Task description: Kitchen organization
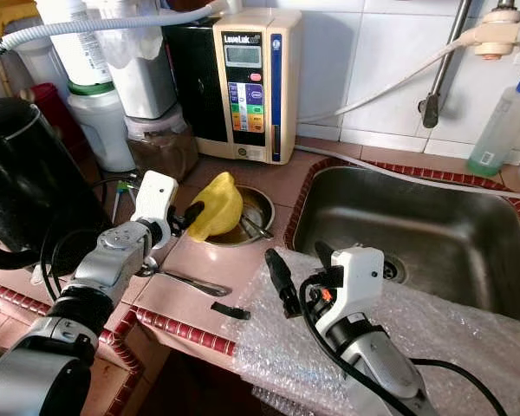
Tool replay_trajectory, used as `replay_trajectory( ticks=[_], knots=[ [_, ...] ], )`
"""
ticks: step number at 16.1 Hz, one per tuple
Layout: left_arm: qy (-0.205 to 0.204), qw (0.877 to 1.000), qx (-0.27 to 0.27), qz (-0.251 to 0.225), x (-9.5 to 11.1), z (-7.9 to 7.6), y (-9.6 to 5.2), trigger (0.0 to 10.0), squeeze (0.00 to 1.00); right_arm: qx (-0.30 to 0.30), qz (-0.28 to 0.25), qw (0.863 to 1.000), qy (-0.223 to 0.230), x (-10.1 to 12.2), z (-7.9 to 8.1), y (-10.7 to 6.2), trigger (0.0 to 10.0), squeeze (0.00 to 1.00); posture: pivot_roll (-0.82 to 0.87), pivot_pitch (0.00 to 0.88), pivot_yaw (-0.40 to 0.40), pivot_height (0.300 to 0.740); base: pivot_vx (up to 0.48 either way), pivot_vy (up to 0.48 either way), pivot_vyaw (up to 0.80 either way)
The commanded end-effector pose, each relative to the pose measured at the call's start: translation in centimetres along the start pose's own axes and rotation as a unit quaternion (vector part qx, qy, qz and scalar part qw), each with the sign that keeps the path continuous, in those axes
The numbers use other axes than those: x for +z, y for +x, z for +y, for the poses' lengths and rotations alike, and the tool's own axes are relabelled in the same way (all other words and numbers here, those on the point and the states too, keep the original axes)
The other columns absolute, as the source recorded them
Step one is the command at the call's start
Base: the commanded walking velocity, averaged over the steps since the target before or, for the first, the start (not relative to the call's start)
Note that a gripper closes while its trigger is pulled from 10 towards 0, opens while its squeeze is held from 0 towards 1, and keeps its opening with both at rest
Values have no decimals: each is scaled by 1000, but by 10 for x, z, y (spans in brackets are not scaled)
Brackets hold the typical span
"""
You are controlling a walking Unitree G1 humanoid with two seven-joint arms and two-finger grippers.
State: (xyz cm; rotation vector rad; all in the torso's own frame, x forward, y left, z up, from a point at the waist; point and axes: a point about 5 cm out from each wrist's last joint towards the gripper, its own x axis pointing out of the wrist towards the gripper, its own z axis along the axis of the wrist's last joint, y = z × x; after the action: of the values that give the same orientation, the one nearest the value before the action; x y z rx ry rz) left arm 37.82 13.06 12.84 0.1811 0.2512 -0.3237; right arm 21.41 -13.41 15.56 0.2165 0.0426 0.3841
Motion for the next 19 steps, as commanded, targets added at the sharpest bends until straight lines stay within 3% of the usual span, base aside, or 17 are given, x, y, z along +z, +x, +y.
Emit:
replay_trajectory(
  ticks=[1,2,7,11,14,18,19],
  knots=[
    [9,1000,-7,24,-4,3,0,3529,0,9,0,1000,-1,2,3,-1,10000,0,-55,0,89,740,0,0,0],
    [10,1000,-4,24,-4,3,0,0,0,9,0,1000,-2,2,3,-1,10000,0,-55,0,89,740,0,0,0],
    [-30,999,11,31,-3,6,1,0,0,8,1,1000,-2,1,3,0,10000,0,-53,0,89,740,0,0,0],
    [-67,992,43,-93,30,10,-2,0,0,6,1,1000,-3,0,3,0,10000,0,-51,0,92,740,0,0,0],
    [-85,982,28,-164,45,5,-8,0,0,5,0,1000,-3,0,3,1,10000,0,-48,0,94,740,0,0,0],
    [-137,960,-80,-231,58,-17,-18,0,0,4,-1,1000,-3,-1,3,3,10000,0,-43,0,94,740,0,0,0],
    [-143,955,-107,-235,59,-21,-21,4275,0,4,-2,1000,-3,0,2,3,10000,0,-42,0,94,740,0,0,0]
  ],
)
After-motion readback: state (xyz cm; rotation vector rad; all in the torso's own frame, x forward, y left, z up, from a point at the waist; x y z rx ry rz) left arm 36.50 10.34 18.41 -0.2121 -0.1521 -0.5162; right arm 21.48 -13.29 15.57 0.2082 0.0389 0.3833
